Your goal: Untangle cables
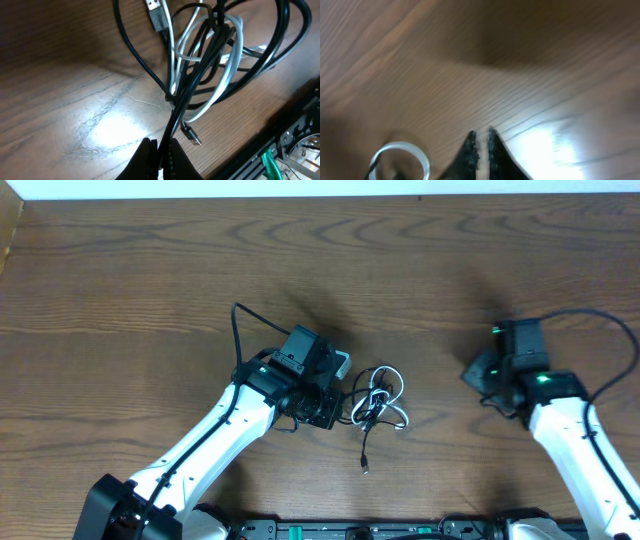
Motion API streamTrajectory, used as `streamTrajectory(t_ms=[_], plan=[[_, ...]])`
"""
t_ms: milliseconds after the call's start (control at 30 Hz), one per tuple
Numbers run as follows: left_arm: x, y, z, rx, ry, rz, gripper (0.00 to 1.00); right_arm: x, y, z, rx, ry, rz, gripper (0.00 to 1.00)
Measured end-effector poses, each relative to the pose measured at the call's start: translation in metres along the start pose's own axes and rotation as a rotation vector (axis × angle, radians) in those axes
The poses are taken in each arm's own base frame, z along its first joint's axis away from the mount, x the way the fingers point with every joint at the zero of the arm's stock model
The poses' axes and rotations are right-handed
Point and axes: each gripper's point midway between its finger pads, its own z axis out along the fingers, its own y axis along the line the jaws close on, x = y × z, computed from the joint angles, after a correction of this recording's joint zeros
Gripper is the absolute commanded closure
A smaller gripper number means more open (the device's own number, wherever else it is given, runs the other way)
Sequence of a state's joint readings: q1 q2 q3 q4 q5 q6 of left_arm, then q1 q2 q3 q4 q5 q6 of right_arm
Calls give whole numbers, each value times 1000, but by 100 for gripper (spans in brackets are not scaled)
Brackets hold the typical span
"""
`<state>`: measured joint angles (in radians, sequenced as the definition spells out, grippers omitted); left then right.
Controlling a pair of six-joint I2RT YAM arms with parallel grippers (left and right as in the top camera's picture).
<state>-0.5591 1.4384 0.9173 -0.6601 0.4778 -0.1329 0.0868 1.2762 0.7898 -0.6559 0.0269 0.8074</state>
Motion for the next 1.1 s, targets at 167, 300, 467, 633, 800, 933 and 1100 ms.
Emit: streamTrajectory(t_ms=[167, 300, 467, 633, 800, 933, 1100], plan=[[-8, -3, 0, 15, -33, 16, 93, -1, 4, -1, -91, 67, -22, 70], [-31, -22, -3, 106, -122, 69, 93, 41, 42, -14, -317, 252, -203, 60], [-47, -40, -8, 198, -184, 95, 93, 103, 86, -47, -605, 458, -443, 54], [-46, -42, -9, 217, -175, 64, 93, 134, 103, -66, -736, 530, -571, 47], [-44, -48, -10, 253, -157, 23, 92, 137, 102, -59, -679, 496, -612, 60], [-43, -50, -10, 267, -149, -6, 92, 133, 95, -42, -556, 460, -563, 61], [-43, -50, -10, 273, -144, -24, 93, 133, 94, -24, -474, 452, -510, 63]])
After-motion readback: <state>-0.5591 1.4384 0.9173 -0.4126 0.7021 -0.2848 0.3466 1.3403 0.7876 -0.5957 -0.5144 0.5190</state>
